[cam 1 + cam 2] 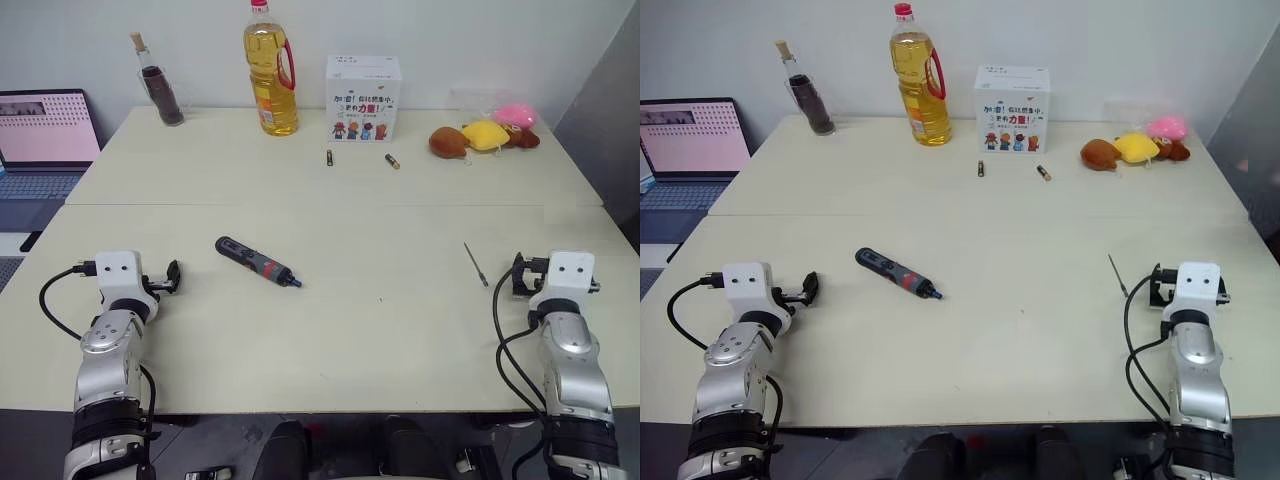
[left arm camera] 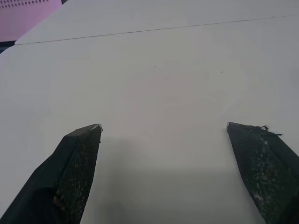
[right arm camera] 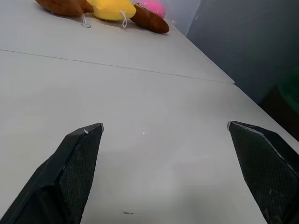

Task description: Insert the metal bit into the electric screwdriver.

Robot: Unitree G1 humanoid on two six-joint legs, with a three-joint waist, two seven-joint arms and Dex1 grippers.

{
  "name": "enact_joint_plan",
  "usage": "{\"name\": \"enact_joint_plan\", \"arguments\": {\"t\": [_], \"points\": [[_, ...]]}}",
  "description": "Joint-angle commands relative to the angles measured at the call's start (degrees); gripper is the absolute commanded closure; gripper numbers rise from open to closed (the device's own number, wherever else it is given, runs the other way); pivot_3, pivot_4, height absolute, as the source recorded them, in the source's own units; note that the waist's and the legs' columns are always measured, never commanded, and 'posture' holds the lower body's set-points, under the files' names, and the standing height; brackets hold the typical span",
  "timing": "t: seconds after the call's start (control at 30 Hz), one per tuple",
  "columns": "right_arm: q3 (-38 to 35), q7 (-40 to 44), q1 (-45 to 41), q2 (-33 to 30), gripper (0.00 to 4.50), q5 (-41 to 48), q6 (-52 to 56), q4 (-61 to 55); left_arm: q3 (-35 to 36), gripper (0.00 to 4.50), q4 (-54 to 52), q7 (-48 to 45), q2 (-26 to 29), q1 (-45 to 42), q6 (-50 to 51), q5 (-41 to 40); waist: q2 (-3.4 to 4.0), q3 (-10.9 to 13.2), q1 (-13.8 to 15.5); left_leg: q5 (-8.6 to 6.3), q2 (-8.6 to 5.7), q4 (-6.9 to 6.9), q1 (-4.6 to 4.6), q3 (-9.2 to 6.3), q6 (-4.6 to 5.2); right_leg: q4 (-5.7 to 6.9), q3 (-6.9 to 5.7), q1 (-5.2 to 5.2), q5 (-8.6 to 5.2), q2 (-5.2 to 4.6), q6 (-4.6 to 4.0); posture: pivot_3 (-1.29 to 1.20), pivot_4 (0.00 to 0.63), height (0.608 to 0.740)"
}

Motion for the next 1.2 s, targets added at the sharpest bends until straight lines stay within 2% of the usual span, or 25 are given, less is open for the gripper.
{"name": "enact_joint_plan", "arguments": {"t": [0.03,0.23,0.3,0.43,0.57,0.7,0.83,0.93,1.03,1.2], "points": [[-1.21,-0.23,-0.27,-1.16,0.00,0.09,-1.24,-0.93,0.88,0.03,-1.67,-0.10,0.67,0.07,-0.41,-0.45,0.00,0.00,0.00,0.00,0.00,0.00,0.00,0.00,0.00,0.00,0.00,0.00,0.00,0.00,0.00,0.00,0.150,0.740],[-1.26,0.15,-0.06,-1.76,0.00,0.20,-1.35,-2.35,2.35,0.03,-2.10,-4.38,2.69,-0.79,2.63,-4.36,0.00,0.00,-0.02,0.00,0.00,0.00,0.00,0.00,0.00,0.00,-0.01,0.00,0.00,0.00,0.00,0.00,0.150,0.740],[-0.91,2.09,-0.07,-2.76,0.00,0.87,-1.39,-3.70,0.50,0.03,-2.43,-11.26,7.36,-1.94,5.11,-5.04,-0.02,0.01,-0.10,0.00,0.00,0.00,0.00,0.00,0.00,0.00,-0.01,0.00,0.00,0.01,0.00,0.00,0.150,0.740],[1.59,18.26,0.54,-6.77,0.00,12.56,4.53,-12.77,-6.03,0.03,-2.43,-31.79,20.56,-10.74,8.33,-6.27,-0.04,0.05,0.03,0.00,-0.04,0.00,-0.03,0.03,0.00,0.01,-0.12,0.01,-0.02,0.15,-0.03,0.00,0.150,0.740],[4.06,31.56,0.52,-13.03,0.00,23.22,13.98,-19.00,-17.58,0.03,0.78,-47.65,26.01,-22.69,6.72,-1.65,0.00,0.03,0.22,0.00,-0.07,-0.02,-0.02,0.08,0.01,-0.08,-0.17,0.07,-0.03,0.19,-0.03,0.00,0.150,0.740],[7.08,42.80,-0.05,-18.98,0.00,33.01,21.45,-24.79,-29.03,0.03,3.94,-60.76,24.49,-33.52,1.56,3.88,0.06,0.00,0.17,-0.01,-0.10,-0.01,-0.01,0.22,0.02,-0.22,-0.13,0.16,-0.02,0.20,-0.02,0.00,0.150,0.740],[11.44,49.72,0.34,-23.08,0.00,36.32,23.48,-30.00,-39.38,0.03,9.53,-70.88,21.54,-41.17,-10.53,11.82,0.00,0.06,-0.20,-0.01,0.02,0.00,-0.11,0.18,0.03,-0.27,-0.14,0.05,-0.02,0.40,-0.03,0.00,0.150,0.740],[15.06,50.00,0.78,-21.98,0.00,36.70,23.82,-32.02,-44.98,0.03,13.97,-75.94,17.61,-45.13,-19.29,15.73,-0.03,0.07,-0.52,-0.02,0.07,0.00,-0.13,0.10,0.04,-0.31,-0.16,0.05,-0.02,0.48,-0.03,0.00,0.150,0.740],[17.75,49.31,1.32,-21.07,0.00,35.34,23.17,-33.13,-48.12,0.03,18.50,-77.12,14.86,-47.71,-26.64,19.40,-0.04,0.07,-0.59,-0.02,0.07,0.01,-0.14,0.10,0.04,-0.29,-0.14,0.05,-0.02,0.47,-0.03,0.00,0.150,0.740],[18.13,46.00,3.77,-18.93,0.00,37.88,25.37,-36.94,-52.74,0.03,27.01,-77.56,11.67,-51.64,-37.75,25.82,-0.07,0.09,-0.99,-0.02,0.05,0.05,-0.22,0.06,0.04,-0.31,-0.18,0.02,-0.02,0.45,-0.03,0.00,0.150,0.740]]}}
